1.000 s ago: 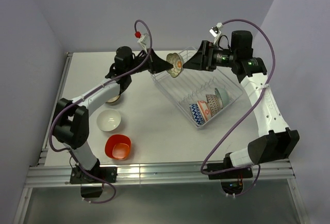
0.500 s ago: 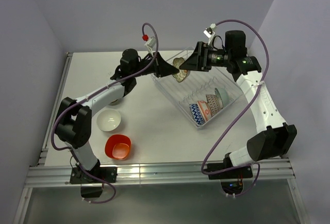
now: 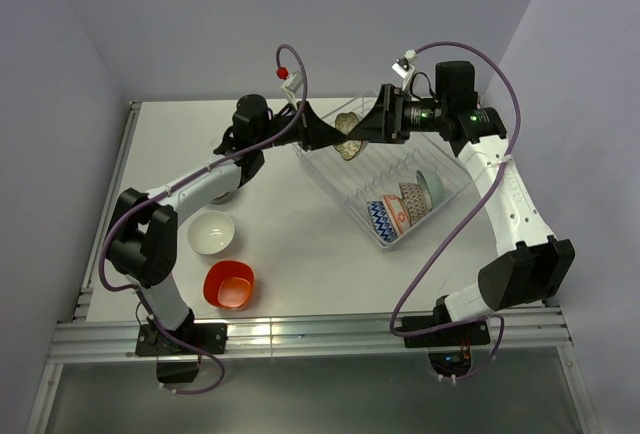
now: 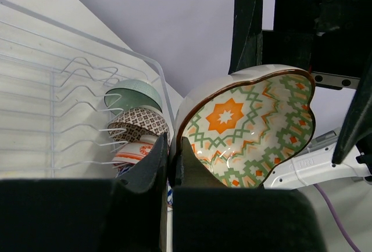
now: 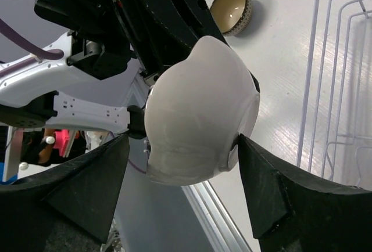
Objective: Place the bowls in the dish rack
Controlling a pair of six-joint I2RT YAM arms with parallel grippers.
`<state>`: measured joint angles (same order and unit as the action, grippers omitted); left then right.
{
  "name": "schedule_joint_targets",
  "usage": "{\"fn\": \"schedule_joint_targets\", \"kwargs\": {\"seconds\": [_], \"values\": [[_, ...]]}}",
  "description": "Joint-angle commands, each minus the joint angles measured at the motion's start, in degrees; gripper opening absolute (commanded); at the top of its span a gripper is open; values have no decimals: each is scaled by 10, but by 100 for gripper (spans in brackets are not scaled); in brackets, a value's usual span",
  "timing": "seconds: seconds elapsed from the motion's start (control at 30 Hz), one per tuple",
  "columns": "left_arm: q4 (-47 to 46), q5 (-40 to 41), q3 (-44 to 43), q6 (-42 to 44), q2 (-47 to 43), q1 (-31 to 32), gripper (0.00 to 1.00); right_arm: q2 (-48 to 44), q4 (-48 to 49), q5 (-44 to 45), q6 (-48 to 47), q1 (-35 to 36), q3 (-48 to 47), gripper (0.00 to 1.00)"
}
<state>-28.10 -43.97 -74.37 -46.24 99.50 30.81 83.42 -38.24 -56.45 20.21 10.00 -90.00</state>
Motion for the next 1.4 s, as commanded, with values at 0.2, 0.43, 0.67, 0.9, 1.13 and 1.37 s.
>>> {"fn": "schedule_joint_targets", "kwargs": {"seconds": [0.2, 0.43, 0.67, 0.9, 1.13, 1.37], "values": [[-30, -2, -17, 7, -10, 0, 0, 5, 10, -46, 41, -14, -21, 68], [-25, -2, -17, 11, -9, -2, 0, 5, 12, -47, 46, -15, -25, 53], [-6, 4, -29, 19, -3, -2, 9, 6, 2, -32, 20, -15, -33, 0], [14, -2, -37, 28, 2, -2, 39, 10, 4, -33, 16, -23, -40, 0], [19, -4, -40, 29, 6, -2, 42, 14, 19, -38, 27, -29, -36, 0], [20, -9, -46, 27, 12, -2, 40, 21, 24, -39, 31, -31, -38, 0]]}}
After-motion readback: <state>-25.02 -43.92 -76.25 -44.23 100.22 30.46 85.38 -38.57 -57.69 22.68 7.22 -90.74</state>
